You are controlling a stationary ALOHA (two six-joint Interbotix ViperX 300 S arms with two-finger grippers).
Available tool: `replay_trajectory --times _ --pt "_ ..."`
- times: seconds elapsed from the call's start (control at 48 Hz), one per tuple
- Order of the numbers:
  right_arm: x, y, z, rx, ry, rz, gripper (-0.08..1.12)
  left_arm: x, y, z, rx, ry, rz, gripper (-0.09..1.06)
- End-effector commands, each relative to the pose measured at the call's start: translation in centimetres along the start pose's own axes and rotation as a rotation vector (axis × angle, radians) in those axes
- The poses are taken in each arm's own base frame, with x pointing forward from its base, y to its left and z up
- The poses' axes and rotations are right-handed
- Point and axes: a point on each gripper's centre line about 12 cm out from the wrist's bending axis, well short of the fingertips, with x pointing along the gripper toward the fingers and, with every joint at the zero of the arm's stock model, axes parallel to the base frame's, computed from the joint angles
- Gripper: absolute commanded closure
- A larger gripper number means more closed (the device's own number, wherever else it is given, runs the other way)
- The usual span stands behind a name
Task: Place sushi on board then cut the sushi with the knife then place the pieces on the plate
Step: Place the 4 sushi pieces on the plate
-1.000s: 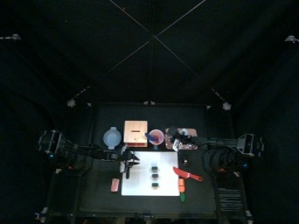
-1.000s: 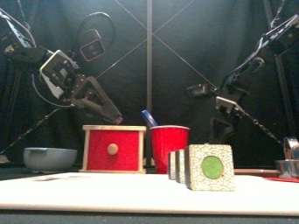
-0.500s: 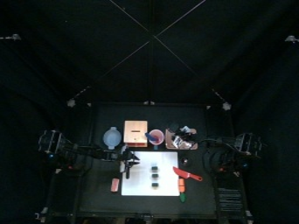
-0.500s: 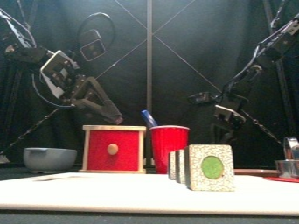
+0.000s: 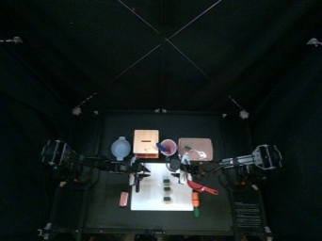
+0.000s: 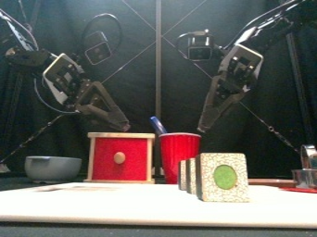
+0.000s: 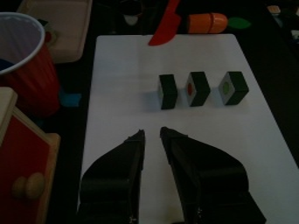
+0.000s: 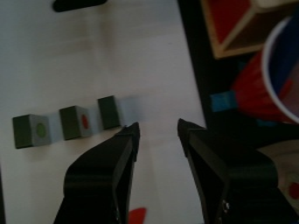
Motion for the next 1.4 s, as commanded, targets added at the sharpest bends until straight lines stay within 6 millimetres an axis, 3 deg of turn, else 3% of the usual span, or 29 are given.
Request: replay_trajectory --times 0.021,0.375,0.792,0.896,1.104,1.25,1.396 --pt "0.0 1.9 1.3 -0.022 -0.030 0.039 0.27 0.0 0.1 1.3 -0.006 -0.040 0.003 0.32" --pt "3.4 3.8 1.0 -0.028 0.039 0.057 0.27 0.0 0.2 1.1 -0.034 -0.035 0.015 0.32" --pt "6.3 3.8 -0.2 -0.030 0.106 0.040 0.28 -0.1 0.3 1.0 -0.034 -0.032 0.016 0.32" --pt "6.7 3.8 -0.4 -0.027 0.118 0.037 0.33 -0.1 0.3 0.9 -0.035 -0.031 0.017 0.32" --pt "6.0 3.4 -0.4 0.030 0.119 0.039 0.55 -0.1 0.3 0.9 -0.036 -0.032 0.018 0.32" --pt "4.1 1.3 -0.3 0.080 0.104 0.011 0.55 -0.1 0.3 1.0 -0.033 -0.032 0.017 0.32" --pt "1.0 -1.9 -1.0 0.144 0.095 -0.047 0.55 -0.1 0.3 0.9 -0.033 -0.031 0.016 0.32"
